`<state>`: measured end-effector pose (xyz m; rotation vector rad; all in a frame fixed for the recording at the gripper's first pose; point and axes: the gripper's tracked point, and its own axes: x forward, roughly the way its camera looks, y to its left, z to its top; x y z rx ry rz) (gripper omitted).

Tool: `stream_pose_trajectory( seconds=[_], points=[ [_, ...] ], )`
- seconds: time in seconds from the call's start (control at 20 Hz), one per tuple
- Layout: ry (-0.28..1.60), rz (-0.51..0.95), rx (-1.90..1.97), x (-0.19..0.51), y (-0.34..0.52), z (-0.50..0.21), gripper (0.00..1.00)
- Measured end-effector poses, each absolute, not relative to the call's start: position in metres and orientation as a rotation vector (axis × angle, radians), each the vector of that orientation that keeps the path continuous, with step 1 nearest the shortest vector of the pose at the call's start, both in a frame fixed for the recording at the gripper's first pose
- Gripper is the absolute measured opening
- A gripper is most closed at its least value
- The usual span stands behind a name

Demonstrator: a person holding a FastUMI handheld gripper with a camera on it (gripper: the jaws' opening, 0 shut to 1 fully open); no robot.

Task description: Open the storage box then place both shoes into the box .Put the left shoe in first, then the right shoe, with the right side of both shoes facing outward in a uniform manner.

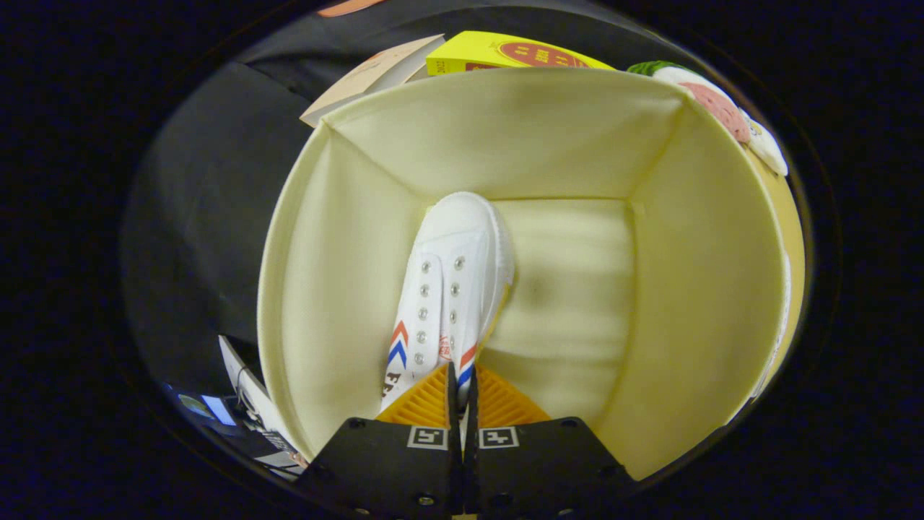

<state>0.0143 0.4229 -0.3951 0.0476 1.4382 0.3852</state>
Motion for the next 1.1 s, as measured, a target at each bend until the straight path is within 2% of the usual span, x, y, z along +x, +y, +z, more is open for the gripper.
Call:
stream_pose_trajectory(
  seconds=[0.15,0.25,0.35,0.4,0.5,0.6,0.7,0.85,1.1],
  points=[
    [1.453,0.367,0.027,0.018,0.421,-0.401,0.02],
    [1.480,0.399,0.037,0.012,0.424,-0.402,0.07],
    [1.476,0.439,0.039,0.007,0.428,-0.396,0.16],
    [1.467,0.442,0.028,0.007,0.425,-0.386,0.32],
    [1.468,0.480,0.067,0.002,0.423,-0.366,0.52],
    [1.447,0.538,0.105,-0.004,0.421,-0.331,0.81],
    [1.390,0.565,0.089,-0.001,0.409,-0.303,0.92],
    [1.312,0.581,0.073,0.003,0.380,-0.266,0.96],
    [1.278,0.562,0.060,0.001,0.304,-0.245,0.96]
  ],
)
